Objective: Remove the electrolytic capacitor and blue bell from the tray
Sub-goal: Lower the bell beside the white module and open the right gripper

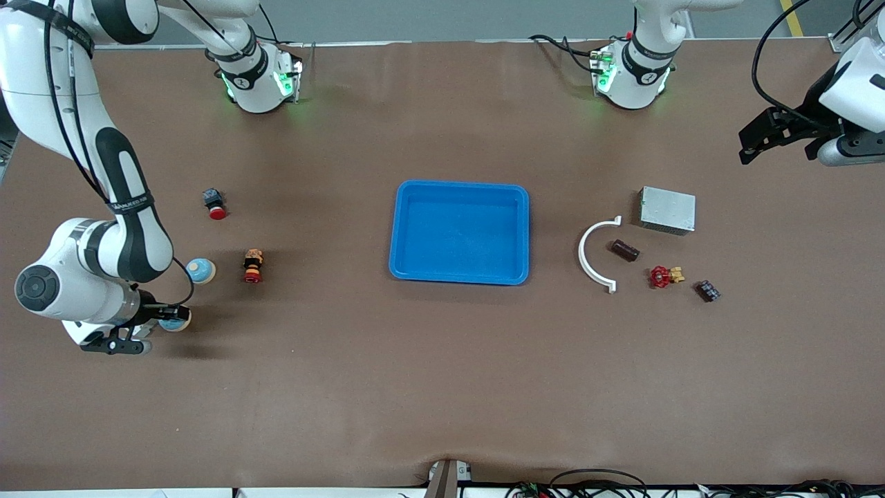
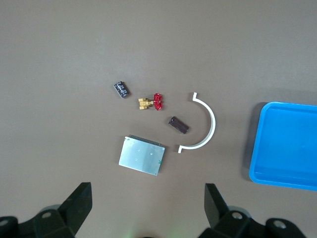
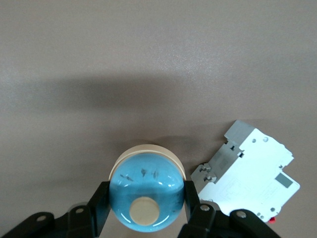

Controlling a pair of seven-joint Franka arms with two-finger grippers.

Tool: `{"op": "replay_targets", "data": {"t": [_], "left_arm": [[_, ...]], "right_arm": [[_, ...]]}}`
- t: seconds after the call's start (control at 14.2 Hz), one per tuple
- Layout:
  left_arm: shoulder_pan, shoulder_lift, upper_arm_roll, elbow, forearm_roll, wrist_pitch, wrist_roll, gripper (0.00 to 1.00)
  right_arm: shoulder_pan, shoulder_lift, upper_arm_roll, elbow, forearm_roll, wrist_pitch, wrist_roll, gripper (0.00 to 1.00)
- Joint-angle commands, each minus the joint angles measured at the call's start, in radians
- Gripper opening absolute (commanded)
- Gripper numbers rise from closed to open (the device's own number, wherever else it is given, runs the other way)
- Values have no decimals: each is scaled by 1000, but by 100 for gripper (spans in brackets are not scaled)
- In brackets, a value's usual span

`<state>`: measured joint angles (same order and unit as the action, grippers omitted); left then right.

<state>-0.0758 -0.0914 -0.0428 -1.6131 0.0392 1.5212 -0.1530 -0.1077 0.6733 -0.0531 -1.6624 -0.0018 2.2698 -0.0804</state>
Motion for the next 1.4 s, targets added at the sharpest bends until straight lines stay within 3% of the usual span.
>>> {"op": "replay_targets", "data": {"t": [0.0,1.26,1.33], "left_arm": [[8,-11,3,-5,-22,-4,23,100],[7,-19,3,1,-12,-4,24,100],[8,-16,3,4,-15,-3,24,100]], "right_arm": [[-21,12,21,1,11,23,-5,0],[-21,48,22,-2,16,76,7,0],[-21,48,24,-2,16,74,7,3]]}}
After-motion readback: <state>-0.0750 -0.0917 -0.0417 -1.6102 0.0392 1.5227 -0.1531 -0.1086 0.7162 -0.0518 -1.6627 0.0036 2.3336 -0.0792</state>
